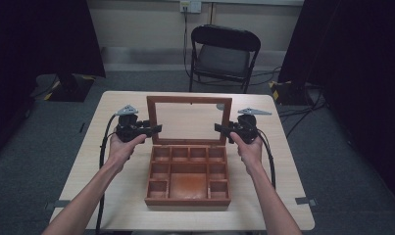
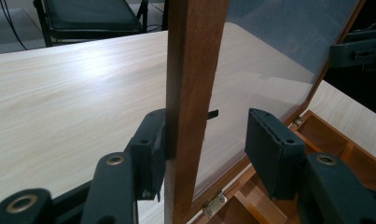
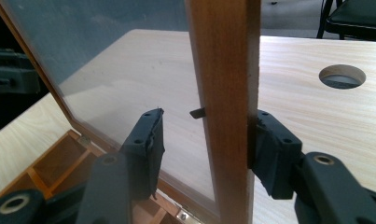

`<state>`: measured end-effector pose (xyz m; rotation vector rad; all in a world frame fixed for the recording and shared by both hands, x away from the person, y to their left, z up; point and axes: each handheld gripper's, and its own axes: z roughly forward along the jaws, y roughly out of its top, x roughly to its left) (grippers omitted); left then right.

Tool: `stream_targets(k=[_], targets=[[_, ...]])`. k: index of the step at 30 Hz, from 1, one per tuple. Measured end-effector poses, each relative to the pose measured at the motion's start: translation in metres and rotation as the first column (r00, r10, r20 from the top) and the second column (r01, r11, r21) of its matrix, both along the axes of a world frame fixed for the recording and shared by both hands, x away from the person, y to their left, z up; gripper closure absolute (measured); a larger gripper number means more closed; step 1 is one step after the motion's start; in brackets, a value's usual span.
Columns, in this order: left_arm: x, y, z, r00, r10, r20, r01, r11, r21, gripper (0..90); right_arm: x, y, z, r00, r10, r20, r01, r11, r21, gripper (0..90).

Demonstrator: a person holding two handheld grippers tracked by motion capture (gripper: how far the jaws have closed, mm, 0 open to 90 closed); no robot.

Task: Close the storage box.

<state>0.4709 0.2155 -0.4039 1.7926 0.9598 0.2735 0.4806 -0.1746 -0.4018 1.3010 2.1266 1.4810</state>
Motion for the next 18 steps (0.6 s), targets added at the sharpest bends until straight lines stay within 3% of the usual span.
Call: stream_targets(k=[18], targets=[[-0.016, 0.003, 0.003, 0.9998, -0.015, 0.015, 0.015, 0.9997, 0.02, 56.8, -0.019, -0.001, 0.007, 0.9995, 0.013, -0.03, -0.013, 1.0, -0.003, 44.2]])
